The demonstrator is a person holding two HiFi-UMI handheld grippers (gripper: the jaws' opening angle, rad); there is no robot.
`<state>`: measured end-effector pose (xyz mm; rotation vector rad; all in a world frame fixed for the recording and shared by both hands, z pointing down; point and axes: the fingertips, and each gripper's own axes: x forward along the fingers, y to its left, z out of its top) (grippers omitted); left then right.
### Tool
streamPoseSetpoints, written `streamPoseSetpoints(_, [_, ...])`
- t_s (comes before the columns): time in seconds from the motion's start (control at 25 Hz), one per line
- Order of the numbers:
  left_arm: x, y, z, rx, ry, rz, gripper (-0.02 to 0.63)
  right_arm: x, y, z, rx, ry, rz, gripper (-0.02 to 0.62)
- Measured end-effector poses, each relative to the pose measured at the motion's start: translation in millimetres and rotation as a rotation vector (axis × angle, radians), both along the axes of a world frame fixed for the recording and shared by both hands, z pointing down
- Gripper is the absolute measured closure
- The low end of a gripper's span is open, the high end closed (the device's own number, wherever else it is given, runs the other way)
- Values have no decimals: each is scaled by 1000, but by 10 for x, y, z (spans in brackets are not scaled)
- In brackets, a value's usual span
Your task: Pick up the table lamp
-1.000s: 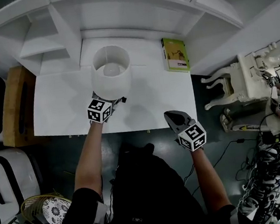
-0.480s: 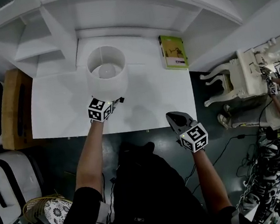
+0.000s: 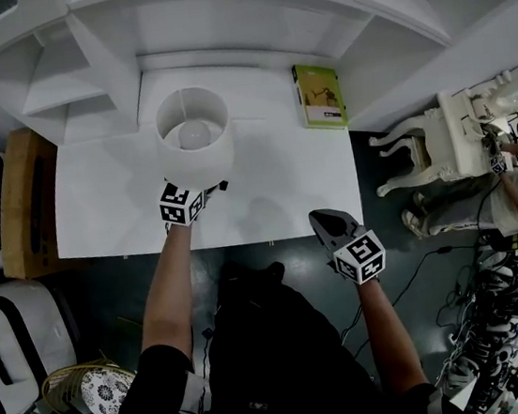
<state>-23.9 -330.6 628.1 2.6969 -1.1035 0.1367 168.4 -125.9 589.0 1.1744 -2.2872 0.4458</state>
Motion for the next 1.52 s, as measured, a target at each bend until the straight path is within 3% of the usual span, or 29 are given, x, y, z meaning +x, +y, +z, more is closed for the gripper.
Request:
streamPoseSetpoints(0.88, [-216, 116, -331, 50, 9, -27, 488, -26, 42, 75, -16, -30, 6, 588])
streamPoseSetpoints(1.52, [-269, 358, -859, 75, -43, 30, 486, 39, -83, -234, 93, -73, 23, 588])
